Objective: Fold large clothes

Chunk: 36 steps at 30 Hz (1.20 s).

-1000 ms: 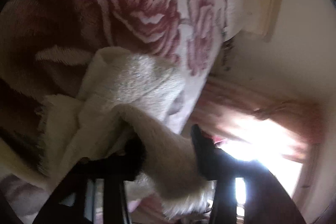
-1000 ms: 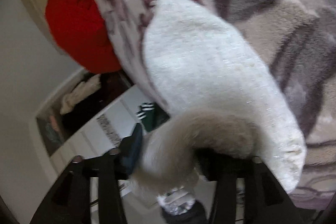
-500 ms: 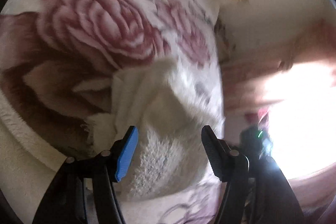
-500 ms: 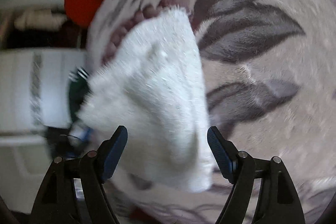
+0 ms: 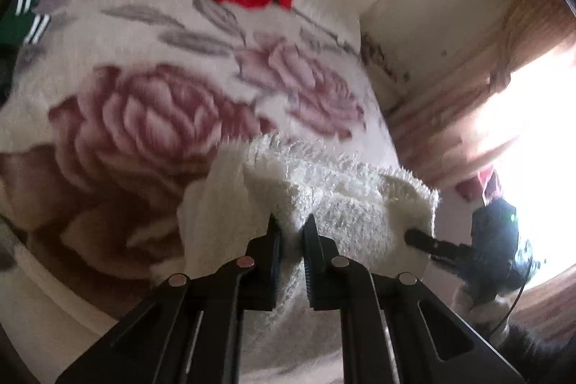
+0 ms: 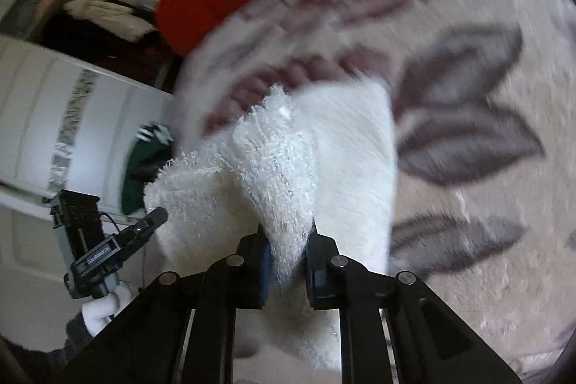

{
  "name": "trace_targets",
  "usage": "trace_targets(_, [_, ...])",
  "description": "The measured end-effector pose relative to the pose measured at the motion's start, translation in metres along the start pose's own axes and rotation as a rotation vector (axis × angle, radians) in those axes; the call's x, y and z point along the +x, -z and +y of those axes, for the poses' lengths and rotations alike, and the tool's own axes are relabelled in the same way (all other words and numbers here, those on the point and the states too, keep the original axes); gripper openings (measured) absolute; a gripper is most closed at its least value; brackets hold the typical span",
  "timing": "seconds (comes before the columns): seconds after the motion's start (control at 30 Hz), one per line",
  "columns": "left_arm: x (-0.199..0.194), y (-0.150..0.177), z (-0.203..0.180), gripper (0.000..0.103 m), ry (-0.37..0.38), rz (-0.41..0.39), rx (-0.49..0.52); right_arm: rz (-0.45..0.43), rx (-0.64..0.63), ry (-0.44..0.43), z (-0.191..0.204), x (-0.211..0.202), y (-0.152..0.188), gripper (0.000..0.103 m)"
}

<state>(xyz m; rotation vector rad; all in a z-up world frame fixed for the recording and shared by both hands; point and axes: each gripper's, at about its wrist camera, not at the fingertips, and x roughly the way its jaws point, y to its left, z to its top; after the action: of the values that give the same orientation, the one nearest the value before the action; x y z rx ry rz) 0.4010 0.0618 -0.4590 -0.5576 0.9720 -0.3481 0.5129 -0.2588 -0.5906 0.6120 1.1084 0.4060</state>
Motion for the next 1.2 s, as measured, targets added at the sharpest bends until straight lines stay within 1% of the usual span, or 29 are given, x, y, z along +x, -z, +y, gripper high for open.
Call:
trace_targets(0.07, [0.022, -0.023, 0.005, 0.008, -0.012, -0.001, -0.032, -0.035, 0.017, -0.019, 0.003, -0.002, -0.016, 0.015])
trace_targets(0.1, [0.035, -0.030, 0.012, 0.008, -0.023, 0.014, -0.050, -0.055, 0.021, -0.007, 0.002, 0.002, -0.029, 0.015])
trace_targets(0.13, [0.062, -0.042, 0.026, 0.008, -0.037, 0.059, -0.089, -0.057, 0.042, -0.010, -0.005, 0.006, -0.037, 0.015])
trace_targets(0.17, [0.084, -0.048, 0.037, 0.008, -0.047, 0.090, -0.121, -0.055, 0.061, 0.004, -0.013, 0.016, -0.048, 0.015])
trace_targets(0.2, [0.104, -0.051, 0.048, 0.008, -0.065, 0.137, -0.140, -0.059, 0.067, 0.046, -0.021, 0.027, -0.058, 0.015])
trace_targets(0.23, [0.123, -0.051, 0.058, 0.009, -0.081, 0.178, -0.161, -0.044, 0.074, 0.063, -0.029, 0.039, -0.065, 0.015])
trace_targets(0.27, [0.140, -0.048, 0.065, 0.009, -0.098, 0.220, -0.173, -0.030, 0.078, 0.106, -0.038, 0.053, -0.072, 0.015])
trace_targets(0.33, [0.162, -0.041, 0.078, 0.009, -0.119, 0.272, -0.196, 0.013, 0.097, 0.157, -0.056, 0.083, -0.080, 0.015])
trace_targets(0.4, [0.166, -0.034, 0.083, 0.009, -0.118, 0.278, -0.214, 0.056, 0.088, 0.211, -0.067, 0.104, -0.078, 0.015])
trace_targets(0.43, [0.165, -0.032, 0.083, 0.009, -0.117, 0.276, -0.210, 0.105, 0.102, 0.227, -0.075, 0.117, -0.075, 0.015])
trace_targets(0.47, [0.161, -0.031, 0.082, 0.009, -0.111, 0.271, -0.207, 0.154, 0.129, 0.211, -0.081, 0.128, -0.073, 0.017])
trace_targets(0.5, [0.158, -0.029, 0.081, 0.009, -0.108, 0.268, -0.203, 0.174, 0.164, 0.178, -0.088, 0.130, -0.071, 0.019])
trace_targets(0.53, [0.154, -0.028, 0.080, 0.010, -0.108, 0.264, -0.198, 0.185, 0.197, 0.141, -0.095, 0.126, -0.070, 0.029])
trace_targets(0.57, [0.153, -0.027, 0.079, 0.010, -0.107, 0.261, -0.193, 0.215, 0.235, 0.093, -0.103, 0.124, -0.068, 0.048])
trace_targets(0.6, [0.152, -0.026, 0.080, 0.010, -0.103, 0.259, -0.194, 0.246, 0.273, 0.042, -0.112, 0.121, -0.065, 0.058])
trace_targets(0.63, [0.150, -0.023, 0.080, 0.010, -0.096, 0.253, -0.199, 0.259, 0.299, 0.009, -0.120, 0.118, -0.061, 0.074])
trace_targets(0.67, [0.150, -0.022, 0.079, 0.010, -0.095, 0.247, -0.199, 0.279, 0.319, -0.032, -0.128, 0.119, -0.055, 0.084])
trace_targets(0.73, [0.149, -0.020, 0.077, 0.012, -0.094, 0.241, -0.192, 0.360, 0.381, -0.109, -0.145, 0.137, -0.043, 0.089])
trace_targets(0.77, [0.148, -0.020, 0.076, 0.013, -0.094, 0.238, -0.191, 0.392, 0.419, -0.159, -0.152, 0.150, -0.036, 0.093])
trace_targets(0.8, [0.147, -0.019, 0.076, 0.013, -0.093, 0.241, -0.188, 0.429, 0.445, -0.214, -0.157, 0.164, -0.030, 0.093])
trace_targets(0.83, [0.145, -0.018, 0.075, 0.014, -0.095, 0.243, -0.186, 0.469, 0.469, -0.255, -0.159, 0.179, -0.023, 0.099])
trace_targets(0.87, [0.143, -0.018, 0.074, 0.014, -0.096, 0.244, -0.184, 0.485, 0.478, -0.265, -0.159, 0.188, -0.021, 0.103])
trace_targets(0.93, [0.140, -0.017, 0.074, 0.015, -0.109, 0.248, -0.182, 0.494, 0.440, -0.279, -0.149, 0.201, -0.018, 0.103])
trace_targets(0.97, [0.136, -0.017, 0.074, 0.016, -0.123, 0.244, -0.187, 0.483, 0.425, -0.278, -0.144, 0.204, -0.017, 0.103])
trace_targets(1.0, [0.132, -0.018, 0.074, 0.016, -0.125, 0.238, -0.201, 0.457, 0.433, -0.288, -0.140, 0.203, -0.014, 0.099])
trace_targets(1.03, [0.127, -0.018, 0.075, 0.017, -0.123, 0.233, -0.218, 0.425, 0.457, -0.279, -0.138, 0.199, -0.010, 0.076])
trace_targets(1.07, [0.121, -0.018, 0.075, 0.018, -0.124, 0.223, -0.234, 0.380, 0.507, -0.262, -0.136, 0.190, -0.005, 0.060])
trace_targets(1.13, [0.107, -0.019, 0.072, 0.018, -0.123, 0.195, -0.244, 0.278, 0.607, -0.252, -0.128, 0.169, 0.012, 0.051])
trace_targets(1.2, [0.076, -0.018, 0.059, 0.016, -0.221, 0.138, -0.184, 0.172, 0.699, -0.209, -0.109, 0.142, 0.039, 0.049])
